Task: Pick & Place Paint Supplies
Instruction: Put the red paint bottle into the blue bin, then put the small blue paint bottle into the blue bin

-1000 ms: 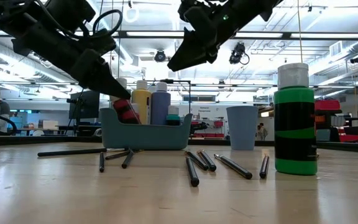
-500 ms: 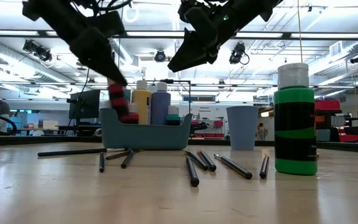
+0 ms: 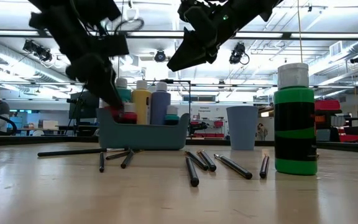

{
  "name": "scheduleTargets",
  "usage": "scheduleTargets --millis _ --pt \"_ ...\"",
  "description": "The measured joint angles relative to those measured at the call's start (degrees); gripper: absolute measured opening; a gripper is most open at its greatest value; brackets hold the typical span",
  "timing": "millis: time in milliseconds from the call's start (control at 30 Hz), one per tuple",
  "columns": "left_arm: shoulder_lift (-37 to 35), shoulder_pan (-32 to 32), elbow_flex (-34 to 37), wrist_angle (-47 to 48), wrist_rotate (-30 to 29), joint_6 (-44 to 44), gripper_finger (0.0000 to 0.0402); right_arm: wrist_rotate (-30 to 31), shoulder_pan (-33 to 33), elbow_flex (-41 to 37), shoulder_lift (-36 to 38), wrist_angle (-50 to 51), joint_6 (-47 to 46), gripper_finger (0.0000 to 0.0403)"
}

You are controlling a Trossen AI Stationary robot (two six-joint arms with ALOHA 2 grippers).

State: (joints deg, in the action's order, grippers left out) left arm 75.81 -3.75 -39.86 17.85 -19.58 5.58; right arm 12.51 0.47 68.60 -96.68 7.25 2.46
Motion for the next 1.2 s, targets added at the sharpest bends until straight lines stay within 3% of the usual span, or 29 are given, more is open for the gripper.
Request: scheduleTargets --millis 133,367,533,867,1067,1200 --pt "3.16 -0.02 -0.31 -2.12 -0.99 -0.22 0.0123 0.02 0.0 0.0 0.0 -0.07 0.0 0.0165" --pt "4.11 0.04 -0.4 -3.26 -1.66 -0.05 0.0182 0.0 0.0 0.0 0.0 -0.18 0.0 0.0165" --pt "4.12 -0.03 -1.22 -2.07 -1.35 -0.73 0.0204 -0.07 0.0 -0.02 0.0 0.26 -0.49 0.0165" --pt "0.18 -0.17 -4.57 -2.21 -0.91 -1.29 0.0209 -3.36 0.26 -0.02 0.0 1.11 -0.65 0.0165" --pt "-2.23 -0.2 -5.7 -2.18 5.87 -1.47 0.021 -8.0 2.67 -0.02 0.0 1.59 1.53 0.0165" --pt "-5.22 -0.72 -5.8 -2.41 5.39 -1.06 0.021 -7.97 4.73 -0.02 0.0 2.05 2.65 0.0165"
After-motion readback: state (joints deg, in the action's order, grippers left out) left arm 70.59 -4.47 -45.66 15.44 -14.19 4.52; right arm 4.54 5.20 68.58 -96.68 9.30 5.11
